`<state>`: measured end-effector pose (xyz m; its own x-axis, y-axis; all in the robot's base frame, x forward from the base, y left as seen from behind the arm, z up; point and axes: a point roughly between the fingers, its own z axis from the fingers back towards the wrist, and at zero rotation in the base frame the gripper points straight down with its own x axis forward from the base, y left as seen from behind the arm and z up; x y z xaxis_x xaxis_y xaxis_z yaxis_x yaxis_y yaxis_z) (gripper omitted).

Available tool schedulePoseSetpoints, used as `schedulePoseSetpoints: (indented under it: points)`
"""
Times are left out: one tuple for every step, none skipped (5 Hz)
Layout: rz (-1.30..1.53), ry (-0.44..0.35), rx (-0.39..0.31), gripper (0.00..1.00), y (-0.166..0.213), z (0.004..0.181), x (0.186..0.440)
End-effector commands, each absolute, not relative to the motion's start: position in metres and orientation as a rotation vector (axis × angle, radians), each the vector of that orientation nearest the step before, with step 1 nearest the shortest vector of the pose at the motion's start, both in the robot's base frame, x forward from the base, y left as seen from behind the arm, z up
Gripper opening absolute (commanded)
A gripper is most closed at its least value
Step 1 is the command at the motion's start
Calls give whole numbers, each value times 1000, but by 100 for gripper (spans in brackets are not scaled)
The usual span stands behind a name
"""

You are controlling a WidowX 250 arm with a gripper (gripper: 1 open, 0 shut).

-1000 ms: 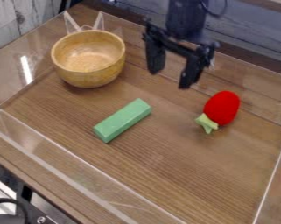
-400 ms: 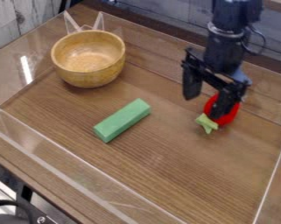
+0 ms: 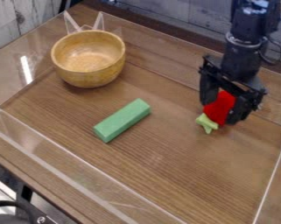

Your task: Move the red object to the left side of the table

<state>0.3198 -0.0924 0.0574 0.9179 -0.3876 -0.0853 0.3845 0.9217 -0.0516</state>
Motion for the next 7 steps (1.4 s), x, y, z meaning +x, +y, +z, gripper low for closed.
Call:
schedulePoseSetpoints:
  points:
    - [-398,31,-36,100,-102,67,337]
    - [-391,31,-34,100,-105,60,345]
    - [-383,37,-32,100,-106,53,353]
    - [-376,47,-31,100,-106,45,357]
    - [-370,58,-29,100,-106,38,360]
    - [-364,70,-29,100,-106,32,362]
    - [-358,80,-29,100,-106,26,363]
